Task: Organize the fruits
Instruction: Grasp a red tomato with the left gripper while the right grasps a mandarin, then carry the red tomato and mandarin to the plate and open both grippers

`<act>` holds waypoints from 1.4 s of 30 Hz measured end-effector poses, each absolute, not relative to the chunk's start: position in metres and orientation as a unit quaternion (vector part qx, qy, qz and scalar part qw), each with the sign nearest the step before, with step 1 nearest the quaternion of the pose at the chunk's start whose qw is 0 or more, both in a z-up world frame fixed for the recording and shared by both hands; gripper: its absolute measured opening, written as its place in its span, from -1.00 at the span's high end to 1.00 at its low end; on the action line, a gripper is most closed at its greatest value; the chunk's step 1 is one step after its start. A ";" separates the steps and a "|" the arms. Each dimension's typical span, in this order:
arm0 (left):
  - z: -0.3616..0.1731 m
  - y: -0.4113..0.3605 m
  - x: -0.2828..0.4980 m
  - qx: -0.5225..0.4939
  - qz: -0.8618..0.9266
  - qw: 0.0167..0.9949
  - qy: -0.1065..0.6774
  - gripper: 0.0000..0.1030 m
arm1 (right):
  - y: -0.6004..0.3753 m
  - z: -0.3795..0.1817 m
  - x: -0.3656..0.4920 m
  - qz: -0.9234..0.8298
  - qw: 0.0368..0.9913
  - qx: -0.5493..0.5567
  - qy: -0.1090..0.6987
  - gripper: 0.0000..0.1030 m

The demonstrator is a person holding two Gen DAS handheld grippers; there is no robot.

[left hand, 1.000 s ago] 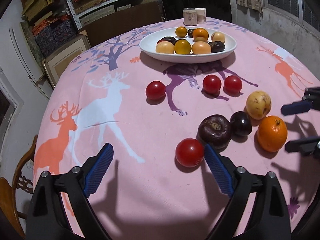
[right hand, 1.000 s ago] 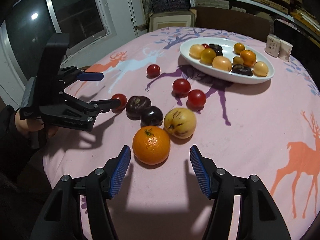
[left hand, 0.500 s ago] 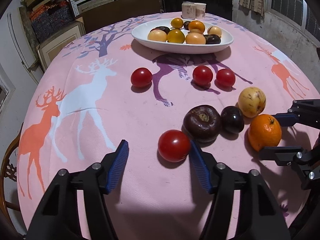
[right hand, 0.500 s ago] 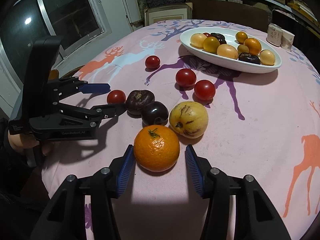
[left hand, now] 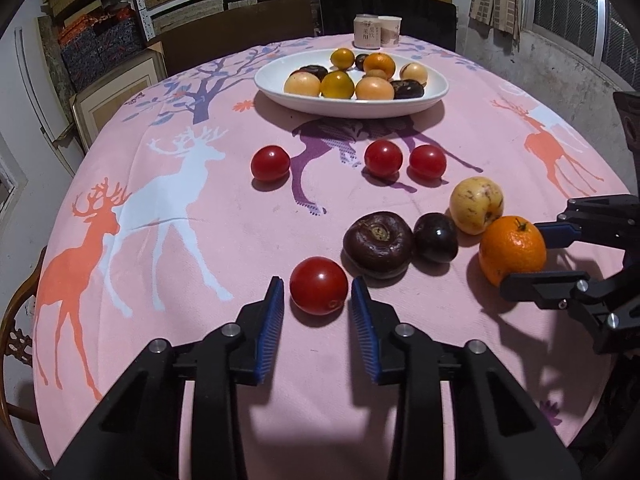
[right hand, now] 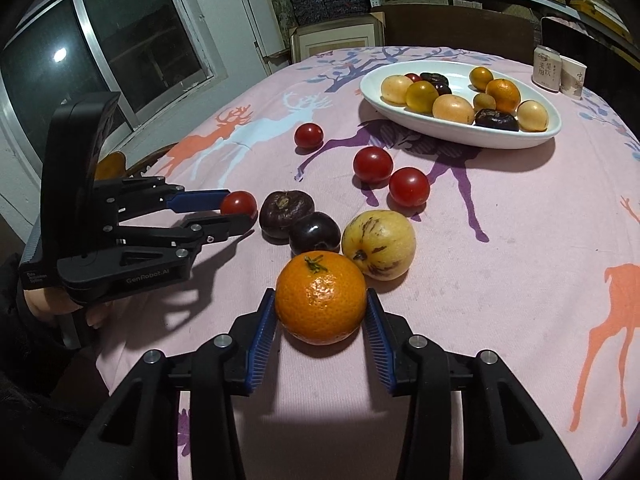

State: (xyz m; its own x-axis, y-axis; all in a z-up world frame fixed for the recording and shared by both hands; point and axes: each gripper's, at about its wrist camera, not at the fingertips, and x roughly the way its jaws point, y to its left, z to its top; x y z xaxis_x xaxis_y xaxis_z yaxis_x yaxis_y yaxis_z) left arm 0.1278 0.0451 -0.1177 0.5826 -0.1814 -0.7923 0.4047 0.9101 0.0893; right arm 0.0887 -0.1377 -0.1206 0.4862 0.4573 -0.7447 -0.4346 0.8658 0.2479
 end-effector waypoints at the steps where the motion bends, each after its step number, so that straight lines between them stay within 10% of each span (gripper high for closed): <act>1: -0.116 0.046 0.126 0.131 -0.167 0.881 0.423 0.33 | -0.139 -0.120 0.088 0.258 0.862 0.013 0.435 0.15; 13: -0.129 0.038 0.139 0.143 -0.168 0.871 0.440 0.15 | -0.141 -0.121 0.086 0.257 0.860 0.015 0.441 0.15; 18: -0.127 0.038 0.139 0.133 -0.178 0.874 0.433 0.43 | -0.145 -0.122 0.086 0.254 0.861 0.020 0.439 0.15; 42: -0.045 -0.008 0.200 0.087 -0.213 0.897 0.377 0.43 | -0.223 -0.034 0.176 0.191 0.913 0.070 0.355 0.15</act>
